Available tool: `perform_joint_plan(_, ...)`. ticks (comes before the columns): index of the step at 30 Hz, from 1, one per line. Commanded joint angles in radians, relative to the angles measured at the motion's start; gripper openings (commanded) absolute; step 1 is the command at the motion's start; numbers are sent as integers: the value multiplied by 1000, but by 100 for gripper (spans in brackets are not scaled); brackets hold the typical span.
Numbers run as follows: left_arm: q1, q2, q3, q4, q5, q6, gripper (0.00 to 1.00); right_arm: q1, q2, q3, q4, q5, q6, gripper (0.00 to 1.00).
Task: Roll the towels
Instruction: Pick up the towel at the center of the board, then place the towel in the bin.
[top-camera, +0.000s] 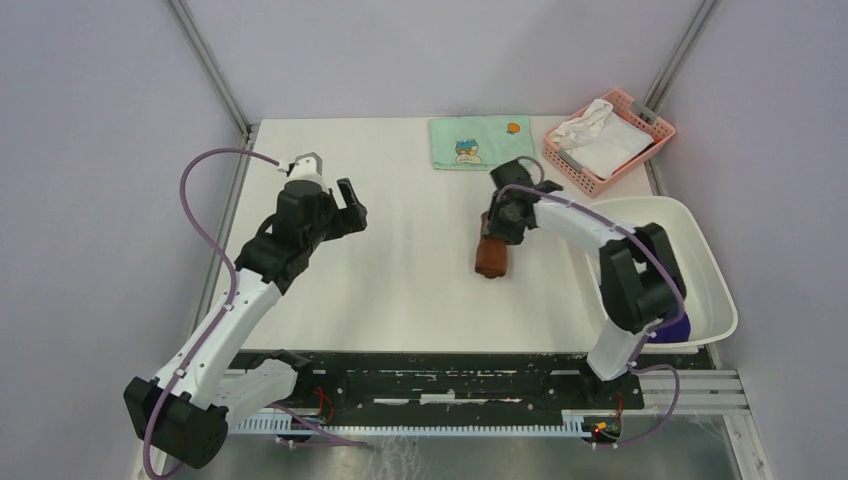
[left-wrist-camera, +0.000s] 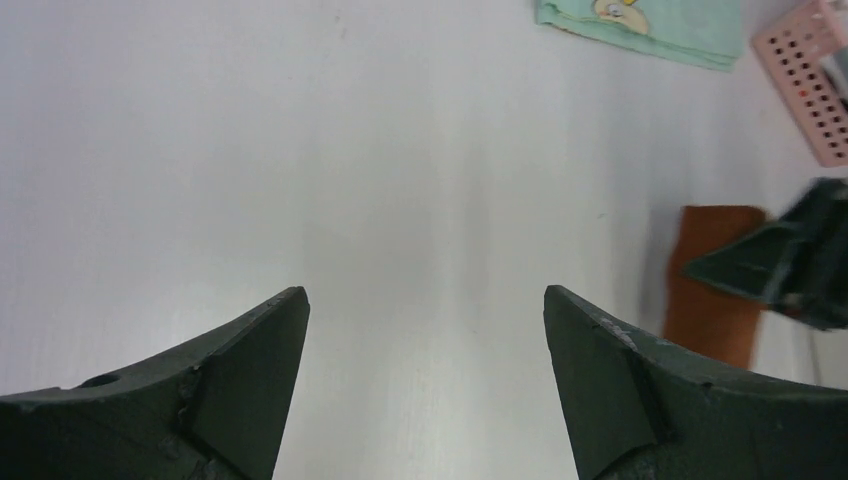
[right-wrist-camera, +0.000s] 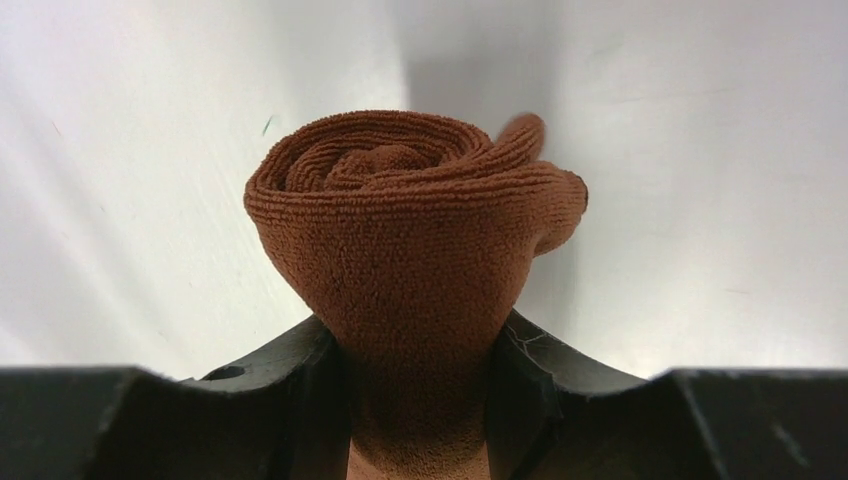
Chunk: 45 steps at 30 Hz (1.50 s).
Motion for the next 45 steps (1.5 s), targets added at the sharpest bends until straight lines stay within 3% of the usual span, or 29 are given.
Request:
perform_joint_plan(1,-2,-12,8,-43,-191,155,93,-176,-250,-13,-50,35,-5,33)
perform_joint_plan(6,0,-22,-37,-29,-210,163,94,-424,-408,-32,-68,25,-4,34)
perform_joint_plan(13,-1,-21,-53,-20,-233,171,95,-811,-473,-132,29,-167,76,35)
perform_joint_plan(20,0,-9,-63,-14,-227,174,95,-1004,-388,-242,183,-274,124,35)
perform_joint_plan(24,1,-6,-66,-9,-222,175,96,-1038,-304,-280,209,-300,102,36)
perform_joint_plan(29,1,-3,-69,-8,-218,174,96,-1065,-285,-349,222,-229,66,36)
perform_joint_plan(35,0,-5,-70,-4,-209,176,96,-1078,-232,-375,153,-180,2,37)
perform_joint_plan(45,0,10,-70,0,-202,179,96,-1078,-263,-361,8,-36,-50,48)
